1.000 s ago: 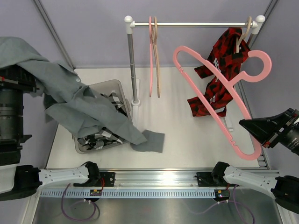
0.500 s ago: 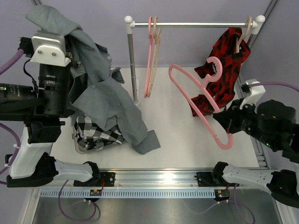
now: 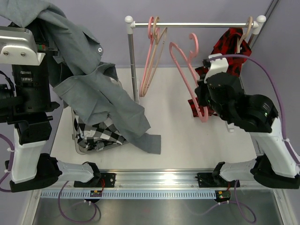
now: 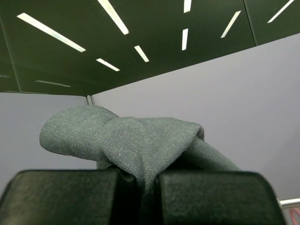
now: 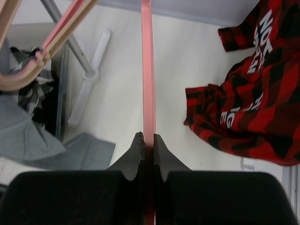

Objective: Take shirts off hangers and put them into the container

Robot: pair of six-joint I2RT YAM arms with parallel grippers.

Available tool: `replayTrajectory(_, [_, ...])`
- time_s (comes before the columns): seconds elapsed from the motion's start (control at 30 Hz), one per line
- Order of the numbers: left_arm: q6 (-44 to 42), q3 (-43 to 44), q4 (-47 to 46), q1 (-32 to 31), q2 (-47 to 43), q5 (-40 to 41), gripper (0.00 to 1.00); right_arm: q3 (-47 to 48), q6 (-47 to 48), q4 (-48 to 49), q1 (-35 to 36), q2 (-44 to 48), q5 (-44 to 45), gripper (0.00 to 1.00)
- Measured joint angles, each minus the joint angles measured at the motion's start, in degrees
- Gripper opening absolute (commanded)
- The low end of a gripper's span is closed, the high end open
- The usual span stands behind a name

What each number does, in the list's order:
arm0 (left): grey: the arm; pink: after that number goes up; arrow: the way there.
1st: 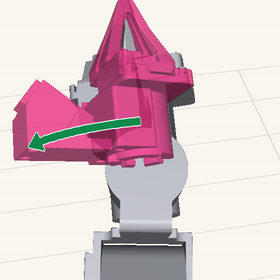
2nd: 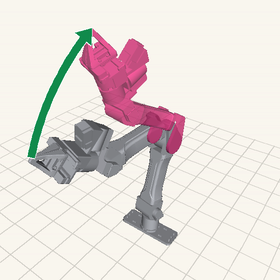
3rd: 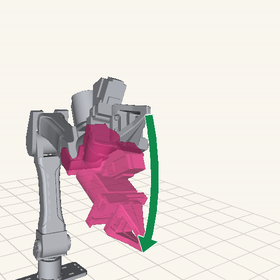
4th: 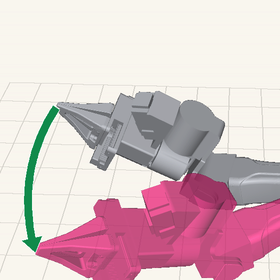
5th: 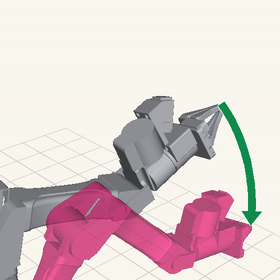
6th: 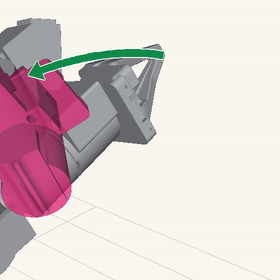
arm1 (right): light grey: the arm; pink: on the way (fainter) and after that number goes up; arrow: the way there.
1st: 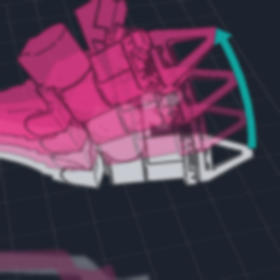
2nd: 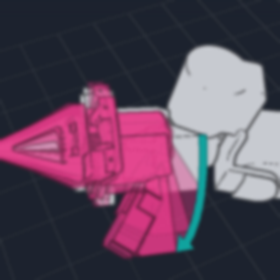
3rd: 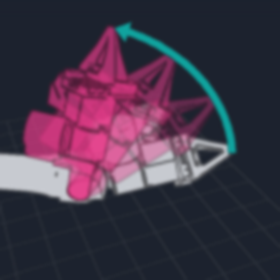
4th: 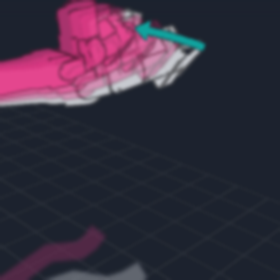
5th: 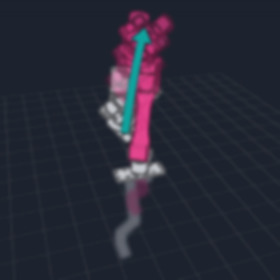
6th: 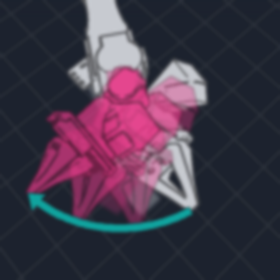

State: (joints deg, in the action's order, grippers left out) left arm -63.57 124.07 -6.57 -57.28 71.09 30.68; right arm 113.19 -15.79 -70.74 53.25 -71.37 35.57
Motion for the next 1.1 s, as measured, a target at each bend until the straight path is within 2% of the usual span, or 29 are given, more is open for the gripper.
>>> replayTrajectory(0.17, [0.8, -2.0, 0.5, 0.2, -1.2, -0.4, 0.00, 9.7, 3.5, 3.6, -1.2, -10.4, 4.9, 0.00])
replayTrajectory(0.3, [1.9, -4.3, 1.2, 0.2, -2.4, -0.6, 0.00, 15.5, 5.4, 5.8, -4.3, -16.8, 5.4, 0.00])
replayTrajectory(0.47, [2.8, -8.3, 1.6, 0.2, -4.8, -0.5, 0.00, 18.3, 6.2, 6.4, -10.4, -20.5, 4.2, 0.00])
replayTrajectory(0.6, [3.2, -8.6, 1.9, 0.2, -5.4, -0.5, 0.00, 17.9, 6.2, 6.3, -12.4, -20.9, 3.4, 0.00])
replayTrajectory(0.63, [3.2, -8.6, 1.9, 0.2, -5.4, -0.5, 0.00, 17.6, 6.1, 6.4, -12.5, -20.9, 3.1, 0.03])
replayTrajectory(0.67, [3.3, -8.6, 2.0, 0.2, -5.5, -0.5, 0.00, 17.1, 6.1, 6.6, -12.5, -20.9, 2.7, 0.12])
replayTrajectory(0.73, [3.5, -8.6, 2.0, 0.2, -5.6, -0.6, 0.00, 15.9, 5.6, 6.8, -12.5, -20.9, 2.0, 0.17])
replayTrajectory(0.77, [3.6, -8.6, 2.1, 0.2, -5.8, -0.5, 0.00, 15.0, 5.3, 7.0, -12.5, -20.8, 1.8, 0.29])
replayTrajectory(0.87, [3.6, -8.9, 2.1, 0.2, -6.3, -0.5, 0.00, 10.6, 4.4, 8.5, -12.5, -19.9, 0.5, 0.54])
replayTrajectory(0.9, [3.6, -9.1, 2.1, 0.2, -6.5, -0.5, 0.00, 9.1, 4.2, 8.6, -12.5, -19.3, 0.1, 0.70])
replayTrajectory(0.97, [3.6, -9.4, 2.0, 0.2, -6.7, -0.5, 0.00, 6.6, 4.0, 8.9, -12.2, -18.2, -0.3, 0.85])
replayTrajectory(1.0, [3.6, -9.4, 2.0, 0.2, -6.7, -0.5, 0.00, 5.7, 4.1, 8.7, -11.8, -17.4, -0.1, 0.99])
replayTrajectory(1.1, [3.5, -10.2, 1.5, 0.2, -6.9, 0.0, 0.00, 2.7, 4.7, 9.0, -5.8, -14.1, 3.6, 0.99])
